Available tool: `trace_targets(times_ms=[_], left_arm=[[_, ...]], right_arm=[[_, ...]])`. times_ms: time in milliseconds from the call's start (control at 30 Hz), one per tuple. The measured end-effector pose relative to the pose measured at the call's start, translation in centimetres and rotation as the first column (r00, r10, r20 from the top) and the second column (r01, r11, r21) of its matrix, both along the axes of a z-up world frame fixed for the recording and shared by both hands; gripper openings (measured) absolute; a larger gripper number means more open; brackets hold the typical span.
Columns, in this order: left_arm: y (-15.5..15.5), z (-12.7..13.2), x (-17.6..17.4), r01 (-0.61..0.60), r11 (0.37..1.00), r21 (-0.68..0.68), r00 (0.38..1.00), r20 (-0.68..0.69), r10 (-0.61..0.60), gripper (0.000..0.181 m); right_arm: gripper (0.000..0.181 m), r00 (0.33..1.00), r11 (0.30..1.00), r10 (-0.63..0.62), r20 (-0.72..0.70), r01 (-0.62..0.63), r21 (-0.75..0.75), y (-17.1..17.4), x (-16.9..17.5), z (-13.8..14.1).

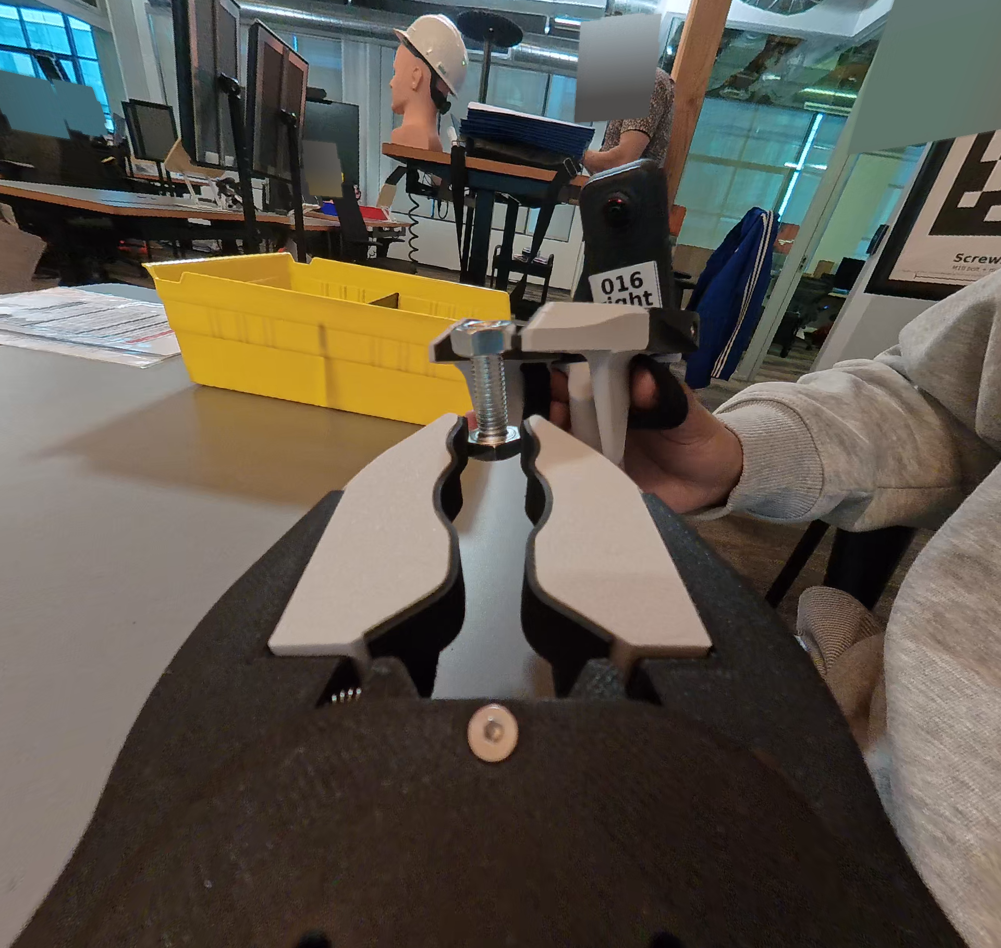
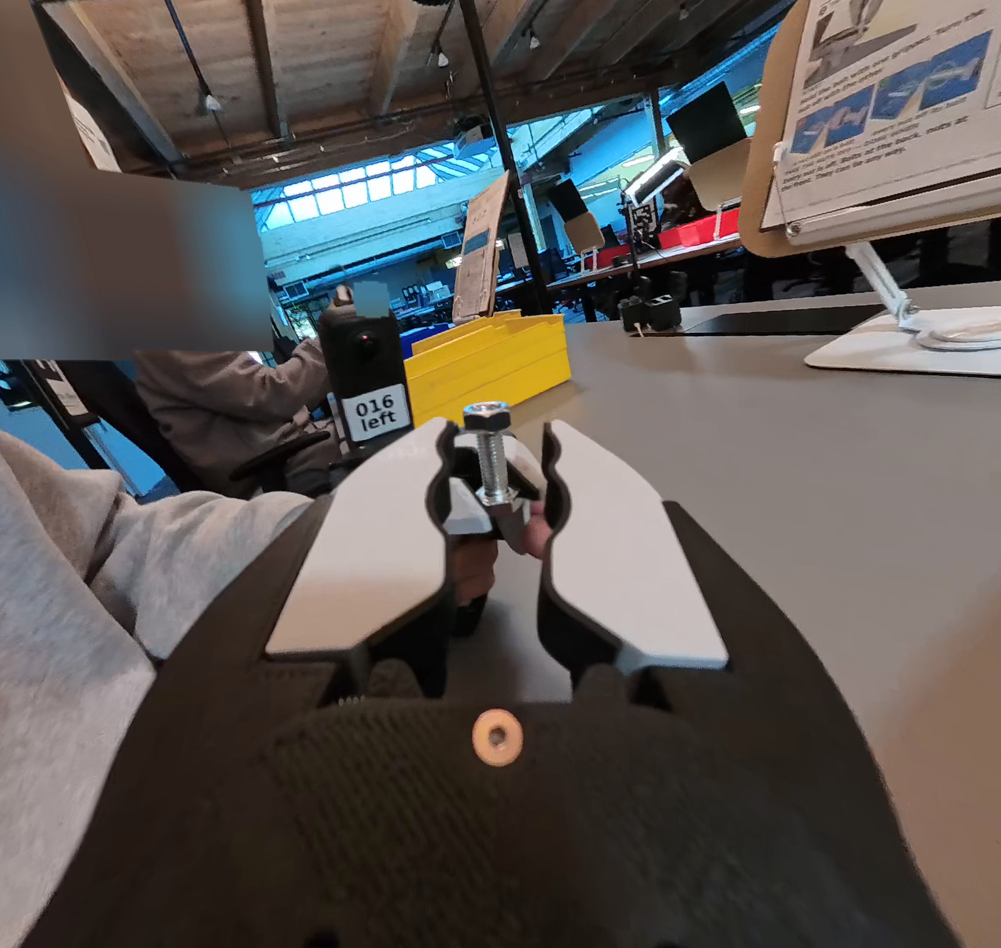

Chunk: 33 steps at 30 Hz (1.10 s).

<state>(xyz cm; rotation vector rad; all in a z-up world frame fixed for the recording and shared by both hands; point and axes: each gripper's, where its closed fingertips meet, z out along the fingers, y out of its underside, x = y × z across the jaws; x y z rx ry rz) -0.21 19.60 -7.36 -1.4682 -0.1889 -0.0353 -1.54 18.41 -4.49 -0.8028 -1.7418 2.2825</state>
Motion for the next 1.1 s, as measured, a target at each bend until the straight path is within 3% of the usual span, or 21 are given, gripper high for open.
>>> trace_targets(times_ms=[233,400,600,1100], left_arm=[[0.0,0.0,0.0,0.001,1.0,0.005,1.0,0.0,-0.001,0.019],[0.0,0.0,-0.1,-0.005,1.0,0.006,1.0,0.005,0.005,0.019],[0.0,0.0,-0.1,-0.008,1.0,0.003,1.0,0.0,0.008,0.019],[0.4,-0.2,0.4,0.006,1.0,-0.02,1.0,-0.006,-0.007,0.018]], right_arm=[[0.026,0.997,0.998,-0.05,0.064,0.053,-0.037,1.3,-1.2,-0.3],[0.032,1.0,1.0,0.004,-0.019,-0.004,-0.031,0.3,0.4,0.7],[0.023,0.994,0.997,-0.03,-0.107,0.037,0.068,-0.5,1.0,0.7],[0.046,0.991,0.996,-0.015,-0.134,0.026,0.085,-1.4,1.4,0.6]])
